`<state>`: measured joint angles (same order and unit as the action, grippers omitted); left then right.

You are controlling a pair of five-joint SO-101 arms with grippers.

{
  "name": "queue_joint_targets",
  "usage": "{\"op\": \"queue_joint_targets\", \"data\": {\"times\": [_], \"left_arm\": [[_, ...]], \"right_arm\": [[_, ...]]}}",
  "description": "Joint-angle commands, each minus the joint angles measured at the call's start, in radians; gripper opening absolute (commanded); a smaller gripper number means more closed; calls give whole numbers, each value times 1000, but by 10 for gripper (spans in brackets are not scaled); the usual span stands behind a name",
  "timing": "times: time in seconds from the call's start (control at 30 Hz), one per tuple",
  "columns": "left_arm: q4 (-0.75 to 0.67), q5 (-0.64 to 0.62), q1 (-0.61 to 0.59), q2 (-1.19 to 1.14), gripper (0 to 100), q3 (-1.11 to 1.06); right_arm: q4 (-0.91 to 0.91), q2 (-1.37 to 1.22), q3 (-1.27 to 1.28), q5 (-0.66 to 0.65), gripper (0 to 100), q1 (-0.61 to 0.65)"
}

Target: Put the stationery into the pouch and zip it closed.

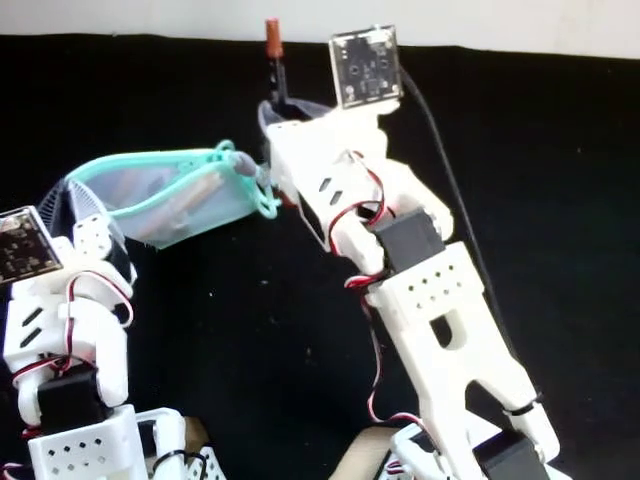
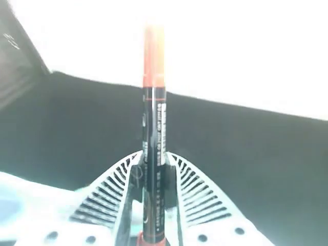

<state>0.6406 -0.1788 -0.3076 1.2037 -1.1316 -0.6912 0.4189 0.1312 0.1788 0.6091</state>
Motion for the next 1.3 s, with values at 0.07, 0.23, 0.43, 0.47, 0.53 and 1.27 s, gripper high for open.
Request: {"op": "queue_joint_targets", "data": {"times": [0.07,0.23,0.43,0.47,0.53,1.27], "left_arm": [[5,-12,35,-82,7,-88],[6,-12,36,-84,7,-88],[8,-12,36,-84,7,-88],[8,-12,36,-84,7,-88],[8,-12,38,-84,7,-88],[8,-12,111,-87,7,-88]], "right_arm": [[-4,39,-90,9,8,16],[-4,5,-157,11,8,51],[-4,-85,-282,11,8,157],[-4,-97,-300,11,8,174],[-4,-120,-340,11,8,200],[53,-423,-545,9,8,231]]}}
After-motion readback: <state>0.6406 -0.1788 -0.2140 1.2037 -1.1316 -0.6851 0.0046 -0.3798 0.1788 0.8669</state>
